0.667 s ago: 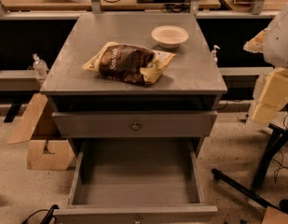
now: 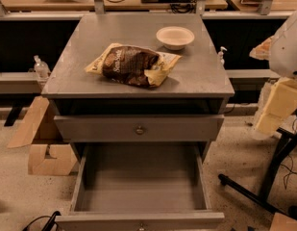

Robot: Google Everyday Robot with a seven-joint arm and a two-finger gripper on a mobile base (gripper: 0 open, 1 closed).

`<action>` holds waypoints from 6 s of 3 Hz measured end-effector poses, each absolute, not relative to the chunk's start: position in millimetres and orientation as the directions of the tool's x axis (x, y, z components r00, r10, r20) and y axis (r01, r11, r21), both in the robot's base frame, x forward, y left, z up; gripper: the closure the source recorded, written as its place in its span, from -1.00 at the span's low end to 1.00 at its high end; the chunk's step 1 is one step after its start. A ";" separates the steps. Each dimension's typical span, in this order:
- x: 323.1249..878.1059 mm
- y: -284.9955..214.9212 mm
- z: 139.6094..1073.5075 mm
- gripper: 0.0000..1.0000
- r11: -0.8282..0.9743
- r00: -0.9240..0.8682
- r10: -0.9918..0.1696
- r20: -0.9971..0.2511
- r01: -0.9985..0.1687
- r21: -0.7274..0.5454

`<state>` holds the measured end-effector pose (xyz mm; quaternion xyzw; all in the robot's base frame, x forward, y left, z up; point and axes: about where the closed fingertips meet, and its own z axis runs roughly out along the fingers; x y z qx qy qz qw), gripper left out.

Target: Close middle drawer

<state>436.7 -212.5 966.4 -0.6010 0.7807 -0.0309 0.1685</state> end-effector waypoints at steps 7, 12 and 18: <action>390.0 -143.8 715.2 -1.00 0.261 -0.133 -0.905 -0.405 -0.924 -0.281; 272.4 -67.1 442.9 1.00 0.156 -0.116 -0.866 -0.486 -0.987 -0.042; 382.5 -80.4 355.0 1.00 0.221 -0.174 -0.784 -0.595 -0.975 -0.005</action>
Offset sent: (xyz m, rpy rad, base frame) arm -0.0529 0.0532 -0.1949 0.1723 -0.1797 0.0254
